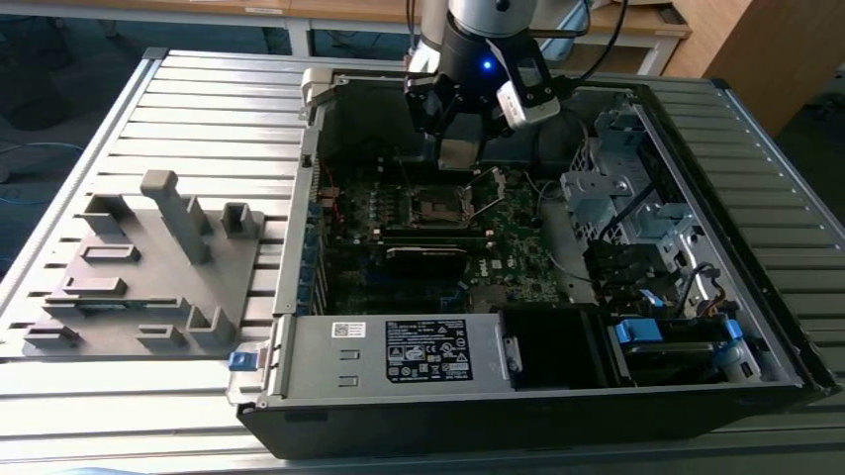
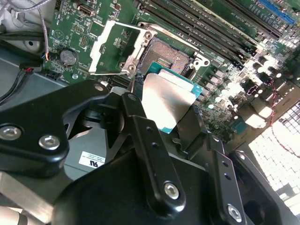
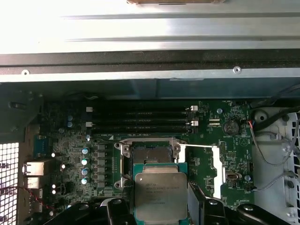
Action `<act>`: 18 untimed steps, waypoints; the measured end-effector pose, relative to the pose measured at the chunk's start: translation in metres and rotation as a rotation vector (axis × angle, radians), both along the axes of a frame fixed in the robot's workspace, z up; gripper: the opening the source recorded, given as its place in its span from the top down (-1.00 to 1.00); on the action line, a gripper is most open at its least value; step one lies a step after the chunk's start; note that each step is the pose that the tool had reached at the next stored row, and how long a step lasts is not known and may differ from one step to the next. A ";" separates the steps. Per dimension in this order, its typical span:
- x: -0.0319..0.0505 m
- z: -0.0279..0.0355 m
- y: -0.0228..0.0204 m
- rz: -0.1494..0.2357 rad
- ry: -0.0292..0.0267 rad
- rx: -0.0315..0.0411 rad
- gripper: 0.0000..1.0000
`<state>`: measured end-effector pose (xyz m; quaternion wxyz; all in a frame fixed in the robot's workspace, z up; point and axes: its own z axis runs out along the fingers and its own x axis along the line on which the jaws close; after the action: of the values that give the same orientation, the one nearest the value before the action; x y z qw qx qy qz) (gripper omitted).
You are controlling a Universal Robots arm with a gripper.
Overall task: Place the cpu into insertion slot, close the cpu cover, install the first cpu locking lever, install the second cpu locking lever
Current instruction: 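Place the cpu into insertion slot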
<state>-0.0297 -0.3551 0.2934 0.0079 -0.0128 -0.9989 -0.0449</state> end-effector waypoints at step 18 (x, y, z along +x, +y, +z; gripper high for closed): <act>0.0000 -0.0026 0.0000 -0.154 0.0001 -0.0001 -0.07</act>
<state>-0.0297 -0.3551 0.2908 0.0045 -0.0894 -0.9950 -0.0453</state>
